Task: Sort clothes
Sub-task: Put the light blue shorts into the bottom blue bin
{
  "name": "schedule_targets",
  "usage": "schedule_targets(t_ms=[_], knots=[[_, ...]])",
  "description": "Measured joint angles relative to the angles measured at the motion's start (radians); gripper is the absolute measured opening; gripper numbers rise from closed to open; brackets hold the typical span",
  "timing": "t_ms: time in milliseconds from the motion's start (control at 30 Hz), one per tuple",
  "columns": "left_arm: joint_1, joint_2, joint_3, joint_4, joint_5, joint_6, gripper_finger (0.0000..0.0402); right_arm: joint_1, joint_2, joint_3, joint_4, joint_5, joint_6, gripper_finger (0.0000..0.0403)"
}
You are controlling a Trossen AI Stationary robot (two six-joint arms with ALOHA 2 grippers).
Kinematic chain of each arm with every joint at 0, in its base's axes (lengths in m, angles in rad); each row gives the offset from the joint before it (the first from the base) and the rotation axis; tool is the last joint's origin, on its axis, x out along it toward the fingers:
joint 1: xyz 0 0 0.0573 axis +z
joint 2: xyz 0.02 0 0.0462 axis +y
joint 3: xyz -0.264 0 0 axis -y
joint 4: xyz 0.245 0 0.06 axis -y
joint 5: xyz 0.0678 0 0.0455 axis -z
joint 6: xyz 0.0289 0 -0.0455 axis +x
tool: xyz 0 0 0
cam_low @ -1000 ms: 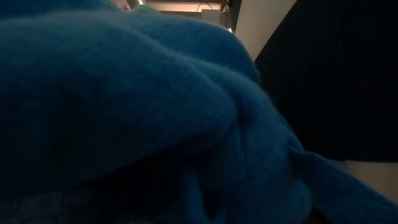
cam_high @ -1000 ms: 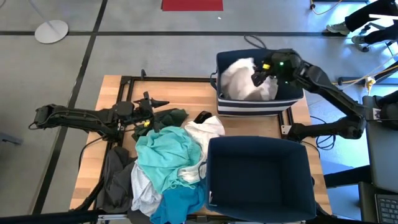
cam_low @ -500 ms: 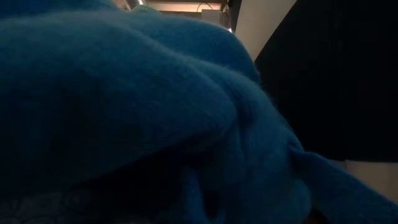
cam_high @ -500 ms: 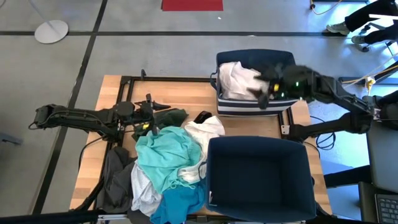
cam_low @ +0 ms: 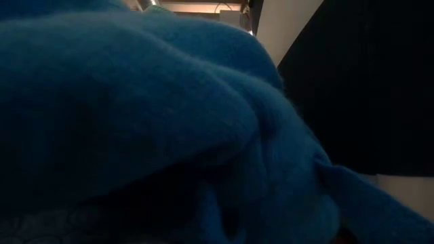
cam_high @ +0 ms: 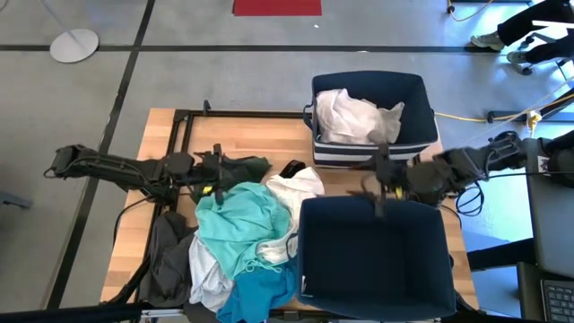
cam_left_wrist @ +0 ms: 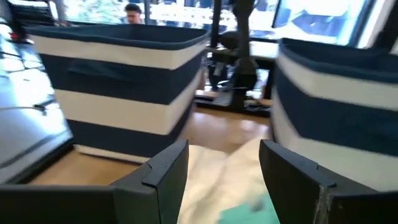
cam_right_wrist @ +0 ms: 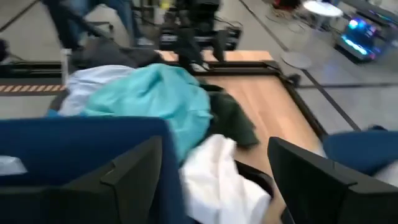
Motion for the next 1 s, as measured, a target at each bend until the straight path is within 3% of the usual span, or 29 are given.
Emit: schedule_targets(t_ms=[233, 300, 433, 633, 1000], knots=[[-0.166, 0.08, 0.151, -0.114, -0.008, -0.025, 0.0186, 0.16, 0.041, -0.038, 0.029, 0.096, 0.072, 0.0294], [-0.222, 0.121, 0.223, -0.17, -0.054, -0.019, 0.0186, 0.19, 0.058, -0.045, 0.029, 0.104, 0.102, 0.0294], [-0.313, 0.225, 0.374, -0.369, -0.115, 0.0, 0.0186, 0.246, 0.102, -0.046, 0.035, 0.108, 0.177, 0.0294], [-0.406, 0.361, 0.543, -0.607, -0.125, -0.138, 0.0186, 0.333, 0.161, -0.046, 0.052, 0.108, 0.254, 0.0294], [-0.498, 0.49, 0.58, -0.775, -0.127, -0.305, 0.0186, 0.417, 0.251, -0.046, 0.134, 0.115, 0.303, 0.0294]])
